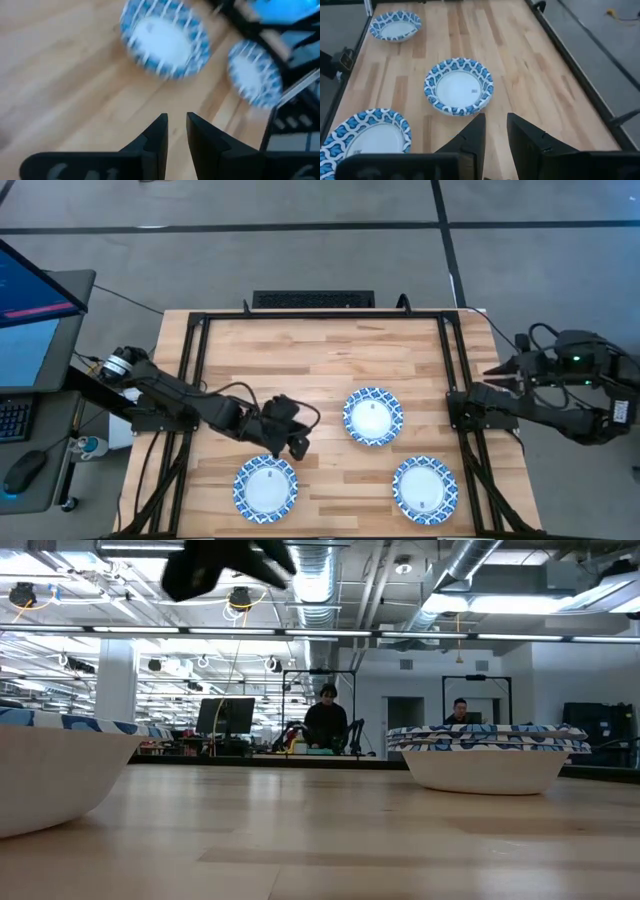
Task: Nest bowls inside each other
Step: Stack the white bowl on top of the other white bowl
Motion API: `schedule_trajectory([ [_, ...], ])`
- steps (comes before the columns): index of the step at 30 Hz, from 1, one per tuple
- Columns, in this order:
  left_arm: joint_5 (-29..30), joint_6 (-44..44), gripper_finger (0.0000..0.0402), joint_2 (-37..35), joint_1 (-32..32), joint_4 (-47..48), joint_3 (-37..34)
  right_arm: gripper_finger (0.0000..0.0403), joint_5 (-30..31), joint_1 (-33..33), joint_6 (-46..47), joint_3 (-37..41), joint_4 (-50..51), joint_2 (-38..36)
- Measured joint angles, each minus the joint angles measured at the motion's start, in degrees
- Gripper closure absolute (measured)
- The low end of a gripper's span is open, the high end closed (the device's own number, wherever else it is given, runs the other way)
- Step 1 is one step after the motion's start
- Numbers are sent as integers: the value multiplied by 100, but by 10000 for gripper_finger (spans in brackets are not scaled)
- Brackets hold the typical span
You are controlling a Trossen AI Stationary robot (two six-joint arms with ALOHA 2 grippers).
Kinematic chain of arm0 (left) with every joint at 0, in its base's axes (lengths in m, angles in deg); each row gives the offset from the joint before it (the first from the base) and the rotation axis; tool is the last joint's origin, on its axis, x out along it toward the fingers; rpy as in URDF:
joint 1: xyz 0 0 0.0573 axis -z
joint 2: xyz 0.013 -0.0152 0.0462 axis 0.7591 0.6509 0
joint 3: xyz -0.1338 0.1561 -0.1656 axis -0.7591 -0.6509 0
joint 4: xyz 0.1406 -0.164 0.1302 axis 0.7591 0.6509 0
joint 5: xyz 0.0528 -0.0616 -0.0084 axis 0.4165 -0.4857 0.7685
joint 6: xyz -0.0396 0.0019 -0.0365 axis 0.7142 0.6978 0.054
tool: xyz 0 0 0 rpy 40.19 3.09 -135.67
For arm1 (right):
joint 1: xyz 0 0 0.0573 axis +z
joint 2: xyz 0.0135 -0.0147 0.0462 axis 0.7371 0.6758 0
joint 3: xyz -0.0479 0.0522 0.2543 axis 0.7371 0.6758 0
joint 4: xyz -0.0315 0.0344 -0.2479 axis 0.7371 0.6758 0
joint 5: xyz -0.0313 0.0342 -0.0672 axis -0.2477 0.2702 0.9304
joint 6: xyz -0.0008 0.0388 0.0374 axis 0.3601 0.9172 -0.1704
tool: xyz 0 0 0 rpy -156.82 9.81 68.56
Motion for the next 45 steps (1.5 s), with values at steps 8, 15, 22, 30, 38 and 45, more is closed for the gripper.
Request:
schedule_trajectory([
  [8, -1755, 777, 341, -55, 108, 1305, -8, 300, -1, 42, 7, 478, 2, 11],
  [15, -3070, 889, 341, -52, 324, 1436, -8, 300, -2, 42, 7, 507, 1, 10],
  [22, -3354, 545, 341, -4, 418, 2593, -5, 300, -3, 42, 10, 507, -2, 11],
  [30, -3059, -51, 341, 90, 402, 2768, 3, 300, -3, 42, 118, 507, -7, 11],
  [38, -3192, -552, 341, 906, 343, 2813, -3, 300, -3, 42, 160, 505, -14, 11],
  [45, -3042, -805, 341, 1115, 274, 2842, -4, 300, -6, 42, 164, 505, -14, 11],
])
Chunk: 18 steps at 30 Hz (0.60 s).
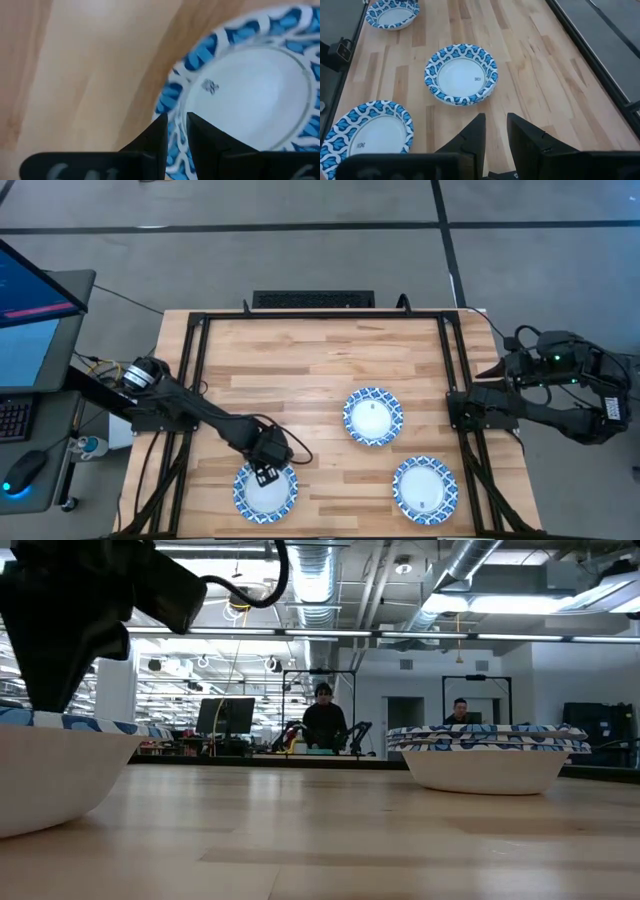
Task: Nest bowls inside each other
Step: Stack the white bowl on top of the other white bowl
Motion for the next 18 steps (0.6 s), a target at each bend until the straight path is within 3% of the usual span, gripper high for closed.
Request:
schedule_trajectory([
  [5, 72, -37, 341, 2, -210, -201, -140, 300, -17, 0, 44, 0, 1, 0],
  [18, -766, -369, 341, -4, -381, -646, -286, 300, -19, 0, 19, 0, 11, 0],
])
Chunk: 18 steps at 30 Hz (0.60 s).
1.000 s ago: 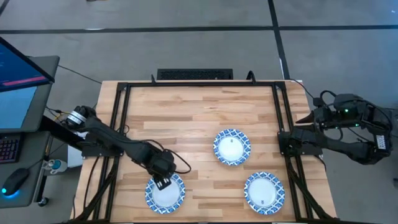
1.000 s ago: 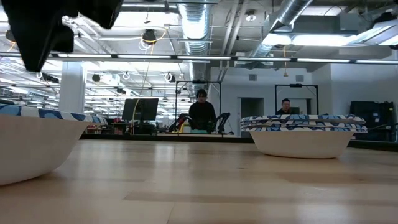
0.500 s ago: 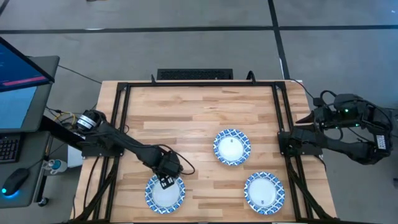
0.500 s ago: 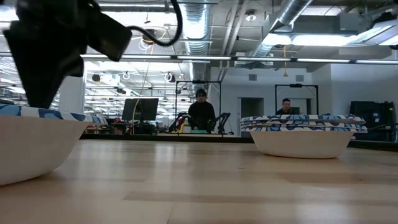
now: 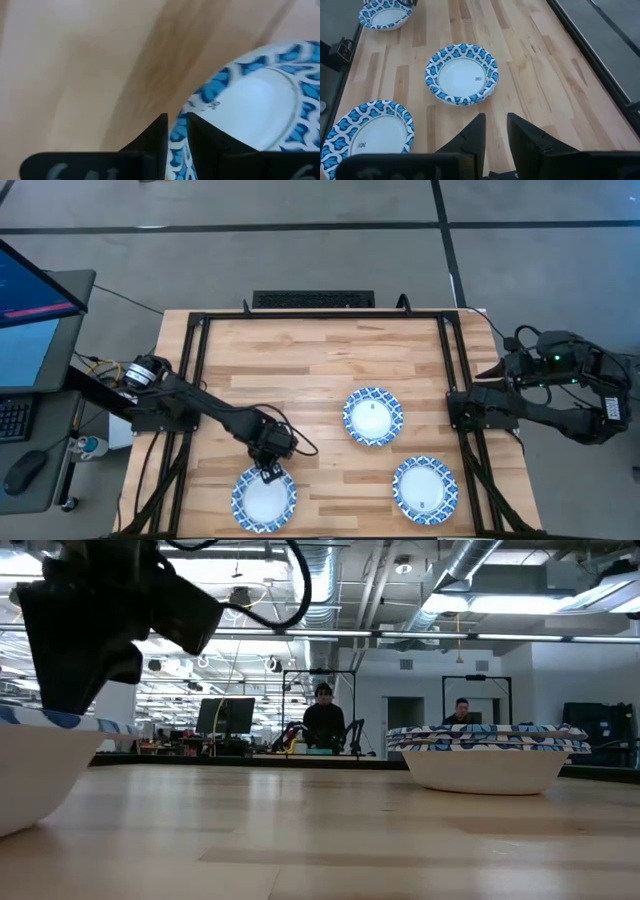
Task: Nest bowls inside each other
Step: Stack the white bowl on top of the other white bowl
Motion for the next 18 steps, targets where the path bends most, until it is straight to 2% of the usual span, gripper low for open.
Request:
schedule_trajectory([
  [7, -225, -56, 341, -14, 54, -8, 35, 300, 14, 0, -23, 0, -2, -1],
  [12, -607, -323, 341, -14, 93, -7, 35, 300, 20, 0, -23, 0, -2, -1],
  [18, -238, -378, 341, -12, 123, 40, 35, 300, 20, 0, -23, 0, -2, -1],
])
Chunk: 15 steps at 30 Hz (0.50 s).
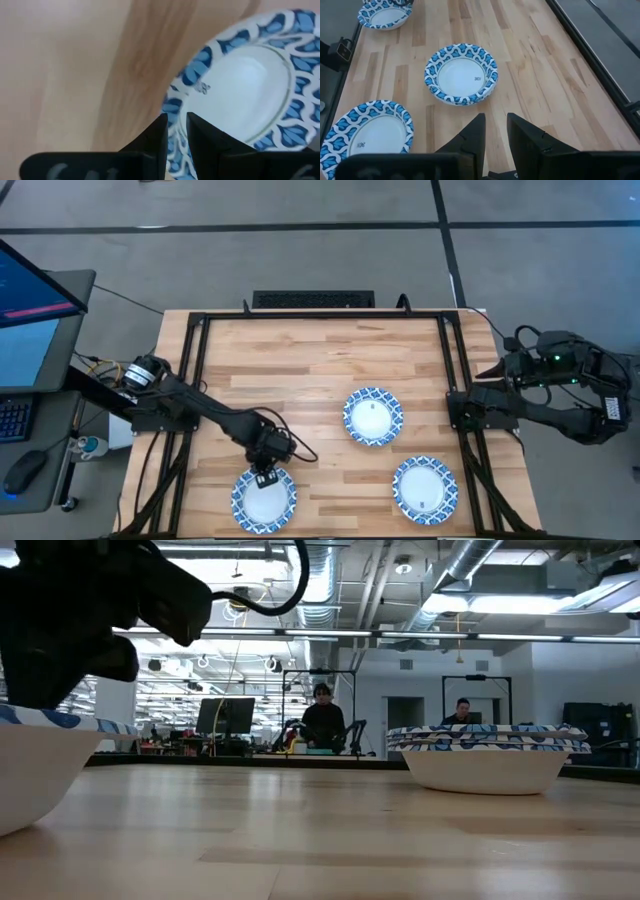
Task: Nest bowls inside each other
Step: Stack the white bowl on top of the other white bowl
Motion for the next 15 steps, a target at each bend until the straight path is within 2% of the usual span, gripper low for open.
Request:
schedule_trajectory([
  [8, 36, -23, 341, 25, 2, -72, -175, 300, 0, 0, 44, 0, 0, 1],
  [15, -245, 211, 338, 25, -52, -173, -175, 300, 0, 0, 43, 0, -30, 1],
])
